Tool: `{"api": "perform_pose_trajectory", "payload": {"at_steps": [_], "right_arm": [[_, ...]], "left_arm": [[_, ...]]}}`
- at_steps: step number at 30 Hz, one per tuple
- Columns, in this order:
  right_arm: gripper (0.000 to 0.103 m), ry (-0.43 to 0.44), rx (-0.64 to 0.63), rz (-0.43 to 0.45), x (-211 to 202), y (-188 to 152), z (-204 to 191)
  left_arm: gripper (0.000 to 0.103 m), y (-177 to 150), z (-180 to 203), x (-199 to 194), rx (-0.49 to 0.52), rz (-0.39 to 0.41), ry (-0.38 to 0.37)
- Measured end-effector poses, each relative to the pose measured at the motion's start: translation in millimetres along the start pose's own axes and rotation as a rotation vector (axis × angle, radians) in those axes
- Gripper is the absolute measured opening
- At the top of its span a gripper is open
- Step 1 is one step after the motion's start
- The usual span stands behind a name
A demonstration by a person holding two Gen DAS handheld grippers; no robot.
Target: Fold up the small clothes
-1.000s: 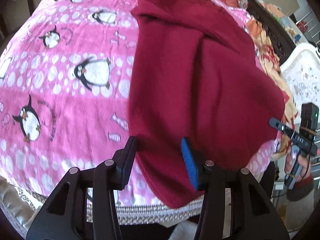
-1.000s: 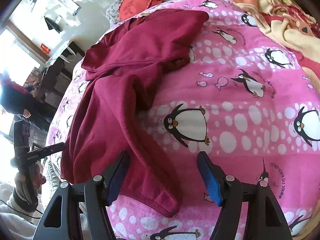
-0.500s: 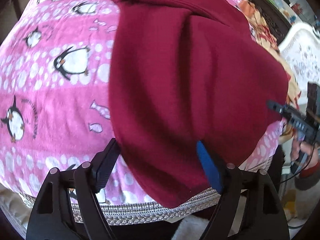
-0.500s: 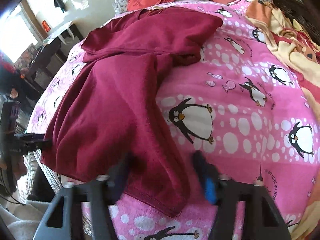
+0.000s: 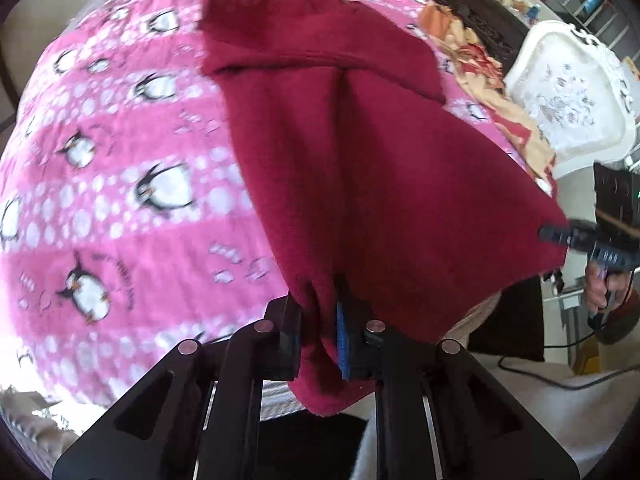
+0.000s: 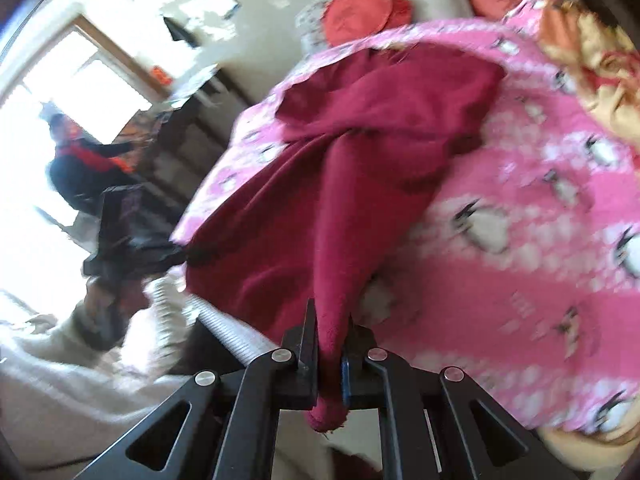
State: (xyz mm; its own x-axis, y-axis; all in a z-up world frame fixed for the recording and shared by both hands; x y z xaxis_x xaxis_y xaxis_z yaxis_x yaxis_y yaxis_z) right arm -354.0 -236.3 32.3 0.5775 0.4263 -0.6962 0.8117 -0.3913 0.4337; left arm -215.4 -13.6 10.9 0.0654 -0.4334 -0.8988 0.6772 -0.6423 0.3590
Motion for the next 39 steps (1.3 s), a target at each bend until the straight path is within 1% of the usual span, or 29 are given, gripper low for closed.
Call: {"api": "perform_pose_trajectory", "payload": {"at_steps": [2, 3, 4, 5, 6, 7, 8, 9, 10, 11, 12, 14, 17, 18, 20, 21, 22, 23, 24, 25, 26, 28, 30, 32, 34, 36, 38, 39], "right_arm": [[0.007, -0.08, -0.02, -0.082, 18.4, -16.0, 12.4], [0.007, -0.131, -0.023, -0.118, 26.8, -22.0, 21.1], [0.01, -0.16, -0.01, -0.131, 30.4, -23.9, 29.8], [0.016, -0.173, 0.015, -0.113, 28.1, -20.0, 35.5], [0.028, -0.183, 0.039, -0.076, 21.5, -12.4, 39.6], [0.034, -0.174, 0.073, -0.005, 9.0, 2.2, 42.9], [0.043, -0.156, 0.094, 0.036, 1.5, 11.7, 44.5], [0.047, -0.128, 0.121, 0.089, -7.5, 25.1, 46.6], [0.047, -0.116, 0.139, 0.132, -14.0, 38.3, 50.1], [0.047, -0.139, 0.152, 0.173, -16.9, 55.2, 57.1], [0.047, -0.17, 0.157, 0.195, -16.2, 66.9, 62.8], [0.047, -0.24, 0.187, 0.24, -4.3, 100.4, 87.1], [0.047, -0.251, 0.249, 0.251, 21.7, 142.0, 118.4], [0.047, -0.253, 0.266, 0.243, 30.0, 153.5, 128.6], [0.047, -0.23, 0.293, 0.188, 52.9, 168.3, 143.6], [0.048, -0.238, 0.301, 0.169, 59.2, 171.6, 147.1], [0.049, -0.259, 0.294, 0.169, 64.1, 175.9, 150.0], [0.045, -0.265, 0.269, 0.188, 65.3, 180.5, 148.7], [0.026, -0.27, 0.247, 0.199, 64.6, 181.4, 147.4], [0.017, -0.288, 0.193, 0.209, 63.3, 185.1, 142.0], [0.014, -0.317, 0.154, 0.209, 62.0, 188.0, 137.5], [0.012, -0.39, 0.063, 0.213, 56.4, 194.7, 126.0], [0.01, -0.456, 0.0, 0.24, 43.7, 203.7, 120.3], [0.01, -0.515, -0.015, 0.27, 25.9, 213.2, 124.3], [0.008, -0.56, 0.002, 0.284, 15.4, 223.1, 134.3], [0.008, -0.547, 0.053, 0.255, 19.9, 225.6, 148.2], [0.008, -0.521, 0.063, 0.219, 34.2, 223.0, 151.3], [0.011, -0.494, 0.07, 0.211, 38.8, 220.7, 149.8]], "left_arm": [[0.012, -10.3, -13.8, 10.4, -0.006, -0.032, 0.048], [0.012, -12.8, -14.2, 18.6, -0.017, -0.049, 0.053], [0.012, -15.6, -16.5, 24.7, -0.032, -0.063, 0.052], [0.012, -19.9, -17.5, 28.8, -0.038, -0.07, 0.051], [0.012, -20.6, -16.4, 31.8, -0.033, -0.07, 0.059], [0.012, -20.0, -15.3, 33.5, -0.026, -0.066, 0.068], [0.012, -19.4, -14.5, 34.0, -0.025, -0.065, 0.069], [0.012, -18.8, -15.1, 35.1, -0.029, -0.066, 0.066], [0.012, -18.0, -14.9, 37.0, -0.035, -0.068, 0.064], [0.013, -19.4, -16.0, 37.0, -0.041, -0.071, 0.061], [0.013, -16.6, -14.0, 39.0, -0.05, -0.075, 0.058], [0.013, -16.5, -16.4, 40.4, -0.066, -0.079, 0.053], [0.013, -16.2, -10.6, 42.3, -0.072, -0.082, 0.059], [0.013, -16.3, -8.9, 42.0, -0.069, -0.082, 0.063], [0.013, -15.9, -7.5, 42.8, -0.06, -0.082, 0.069], [0.013, -15.5, -7.0, 43.2, -0.056, -0.082, 0.072], [0.013, -15.0, -6.3, 44.0, -0.056, -0.08, 0.074], [0.013, -14.3, -6.5, 45.4, -0.06, -0.079, 0.074], [0.013, -13.9, -6.8, 47.0, -0.066, -0.082, 0.074], [0.013, -13.7, -7.0, 49.8, -0.071, -0.089, 0.074], [0.013, -12.8, -6.4, 51.0, -0.072, -0.092, 0.075], [0.013, -10.8, -5.3, 50.7, -0.076, -0.09, 0.073], [0.013, -8.8, -3.2, 48.6, -0.075, -0.08, 0.076], [0.013, -6.7, -1.8, 45.9, -0.066, -0.064, 0.081], [0.013, -5.6, -1.1, 47.4, -0.065, -0.063, 0.084], [0.013, -4.9, -1.9, 50.1, -0.072, -0.066, 0.084], [0.013, -5.8, -3.0, 50.5, -0.086, -0.068, 0.077], [0.013, -6.0, -3.2, 49.9, -0.09, -0.066, 0.073]]}}
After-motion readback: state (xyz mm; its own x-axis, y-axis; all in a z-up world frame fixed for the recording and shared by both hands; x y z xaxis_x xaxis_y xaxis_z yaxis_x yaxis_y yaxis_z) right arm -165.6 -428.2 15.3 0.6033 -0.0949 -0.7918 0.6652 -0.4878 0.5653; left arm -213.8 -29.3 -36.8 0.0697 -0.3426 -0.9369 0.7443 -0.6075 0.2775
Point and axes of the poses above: each gripper's, at about its wrist camera, not at the fingertips, and x roughly the way its jaws point, z to its right, y to its top, the point moved 6 cm from there along x, roughly the way its jaws point, and after that the axes turned 1 degree about x, right-handed, at the moved point
